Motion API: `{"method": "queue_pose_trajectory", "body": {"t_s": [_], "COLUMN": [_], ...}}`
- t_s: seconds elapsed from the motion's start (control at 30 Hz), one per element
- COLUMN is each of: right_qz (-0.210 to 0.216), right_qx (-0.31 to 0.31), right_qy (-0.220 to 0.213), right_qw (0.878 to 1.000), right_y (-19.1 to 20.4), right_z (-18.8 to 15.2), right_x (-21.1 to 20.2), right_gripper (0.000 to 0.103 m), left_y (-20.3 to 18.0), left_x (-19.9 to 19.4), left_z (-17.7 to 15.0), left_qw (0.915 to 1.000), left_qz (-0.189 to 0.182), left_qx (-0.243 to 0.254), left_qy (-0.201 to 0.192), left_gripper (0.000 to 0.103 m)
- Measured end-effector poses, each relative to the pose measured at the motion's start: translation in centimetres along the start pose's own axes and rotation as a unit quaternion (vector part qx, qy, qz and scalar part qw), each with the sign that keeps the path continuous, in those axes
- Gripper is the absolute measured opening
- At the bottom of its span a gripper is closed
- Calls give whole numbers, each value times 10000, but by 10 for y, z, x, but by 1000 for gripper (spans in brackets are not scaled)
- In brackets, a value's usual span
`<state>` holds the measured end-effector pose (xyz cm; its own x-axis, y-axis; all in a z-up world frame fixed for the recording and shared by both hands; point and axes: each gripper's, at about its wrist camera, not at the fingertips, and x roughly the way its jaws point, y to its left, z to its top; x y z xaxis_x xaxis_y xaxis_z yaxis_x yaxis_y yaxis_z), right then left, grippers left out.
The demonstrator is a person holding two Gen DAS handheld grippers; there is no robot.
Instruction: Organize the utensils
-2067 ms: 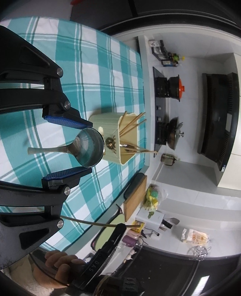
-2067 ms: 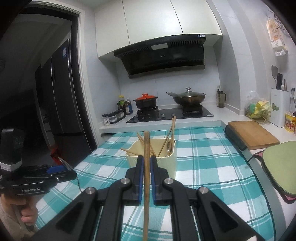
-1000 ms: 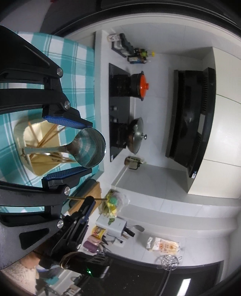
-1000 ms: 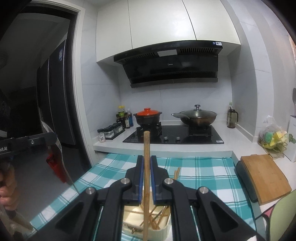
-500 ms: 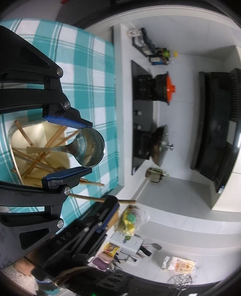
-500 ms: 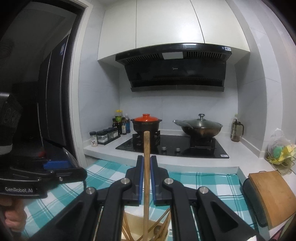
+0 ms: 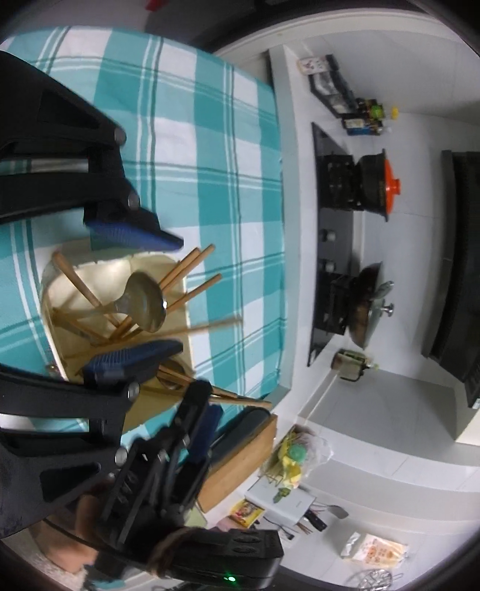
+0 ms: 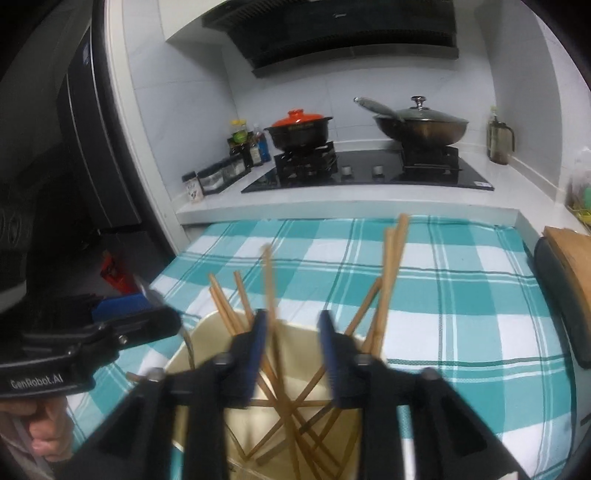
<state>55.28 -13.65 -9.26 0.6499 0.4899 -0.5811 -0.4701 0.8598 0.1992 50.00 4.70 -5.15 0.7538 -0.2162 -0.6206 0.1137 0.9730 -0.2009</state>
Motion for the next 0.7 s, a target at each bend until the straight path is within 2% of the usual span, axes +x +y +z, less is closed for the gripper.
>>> {"method": "queue_pose_trajectory", "body": {"t_s": [0.07, 0.13, 0.2, 0.23, 0.3, 0.43, 0.53, 0.63, 0.7], "right_qz": [-50, -122, -220, -285, -448, -668, -811, -839, -920], "right_qx": [43, 44, 56, 50, 5, -151, -213, -112, -20], "right_qy": [-229, -440, -690, -852, -1149, -1535, -1574, -1593, -1560], "right_qw": [9997, 9989, 9974, 9959, 9924, 9858, 9840, 9836, 9835], "right_y": [-1, 2, 6, 10, 19, 43, 60, 71, 75], "right_z": [7, 13, 18, 18, 15, -5, -29, -59, -76], "right_x": [-20, -43, -70, -86, -119, -174, -203, -225, -236], "right_gripper": [56, 57, 66, 69, 81, 87, 92, 103, 103], "left_y": [0, -3, -10, -15, -26, -46, -53, -59, -62], "left_x": [-26, -52, -78, -93, -118, -151, -170, -186, -191], "left_z": [1, -1, -6, -12, -24, -52, -77, -101, -113], "left_qw": [9996, 9983, 9956, 9932, 9879, 9804, 9822, 9829, 9821], "left_qz": [94, 205, 440, 580, 830, 1310, 1371, 1389, 1509], "left_qx": [49, 172, 311, 410, 627, 700, 436, 283, 246], "left_qy": [-270, -508, -761, -926, -1151, -1297, -1208, -1175, -1104], "left_gripper": [75, 88, 101, 102, 103, 103, 103, 103, 103]}}
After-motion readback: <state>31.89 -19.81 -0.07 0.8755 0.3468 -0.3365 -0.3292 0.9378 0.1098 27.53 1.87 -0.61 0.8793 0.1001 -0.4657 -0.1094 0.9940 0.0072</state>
